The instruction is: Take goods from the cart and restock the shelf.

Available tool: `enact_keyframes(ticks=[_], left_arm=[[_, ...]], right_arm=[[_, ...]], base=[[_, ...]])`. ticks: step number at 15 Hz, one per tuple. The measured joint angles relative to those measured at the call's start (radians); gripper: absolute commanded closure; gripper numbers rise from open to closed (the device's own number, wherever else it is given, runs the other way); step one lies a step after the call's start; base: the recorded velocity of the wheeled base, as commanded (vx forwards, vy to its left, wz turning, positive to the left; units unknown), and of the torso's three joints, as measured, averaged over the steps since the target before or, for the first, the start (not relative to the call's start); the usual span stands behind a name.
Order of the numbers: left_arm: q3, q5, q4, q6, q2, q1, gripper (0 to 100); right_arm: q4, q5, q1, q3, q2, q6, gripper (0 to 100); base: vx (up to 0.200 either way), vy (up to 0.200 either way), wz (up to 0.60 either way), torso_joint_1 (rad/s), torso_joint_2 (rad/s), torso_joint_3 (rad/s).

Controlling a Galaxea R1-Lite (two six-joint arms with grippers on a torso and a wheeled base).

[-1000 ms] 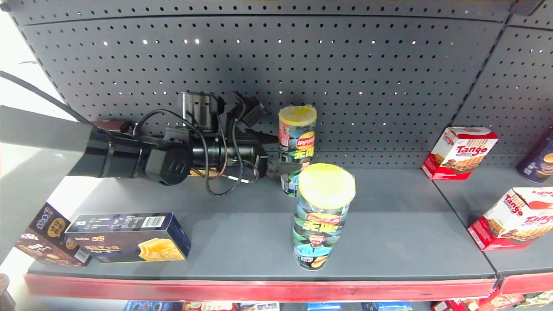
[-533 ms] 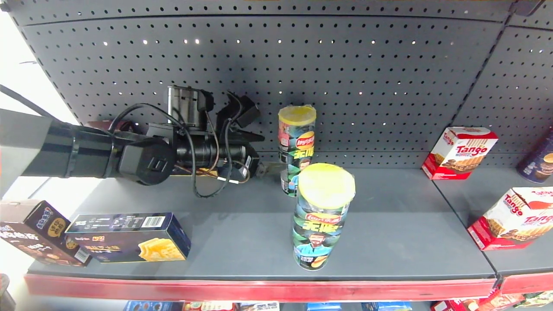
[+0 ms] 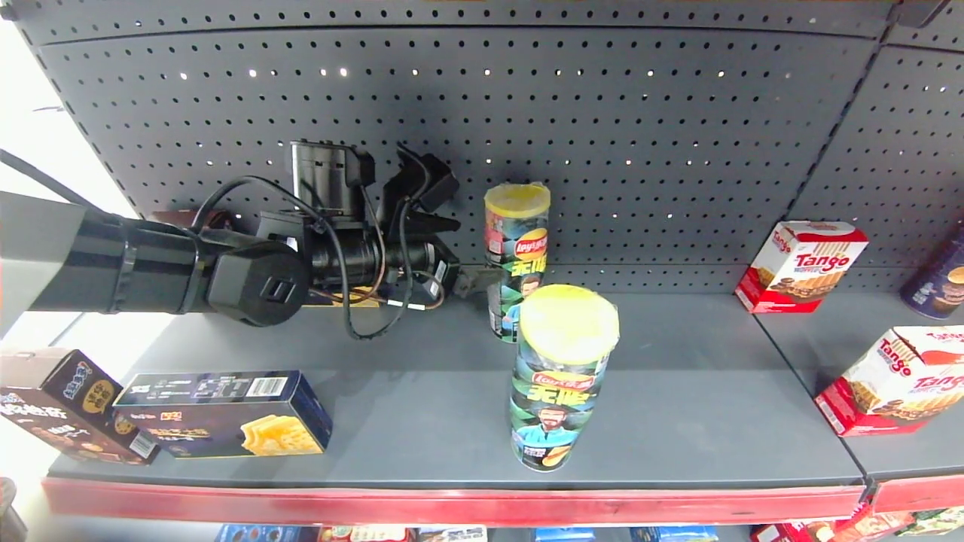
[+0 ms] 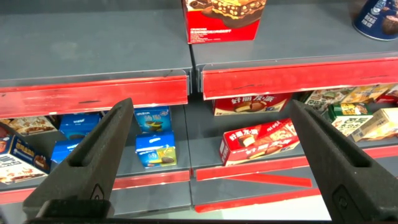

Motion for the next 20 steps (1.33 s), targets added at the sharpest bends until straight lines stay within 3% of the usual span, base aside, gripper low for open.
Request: enact_keyframes(ticks=[7, 12, 16, 20], left_arm=[[-0.011, 0.078, 0.001, -0.006, 0.014, 0.003, 0], [-0.022, 0.089, 0.001, -0.006, 0.022, 0.015, 0], [0.004, 0.107, -0.008, -0.004, 0.013, 0.019, 0], [0.105, 0.196, -0.025, -0.001, -0.041, 0.031, 0]], right_arm=[[0.0, 0.0, 0.0, 0.0, 0.0, 0.0, 0], [0.0, 0.0, 0.0, 0.0, 0.0, 0.0, 0], [0.0, 0.0, 0.0, 0.0, 0.0, 0.0, 0], [0.0, 0.0, 0.0, 0.0, 0.0, 0.0, 0]], base=[[0.0, 0.0, 0.0, 0.0, 0.0, 0.0], [0.0, 0.0, 0.0, 0.0, 0.0, 0.0], [0.0, 0.0, 0.0, 0.0, 0.0, 0.0], [0.0, 0.0, 0.0, 0.0, 0.0, 0.0]])
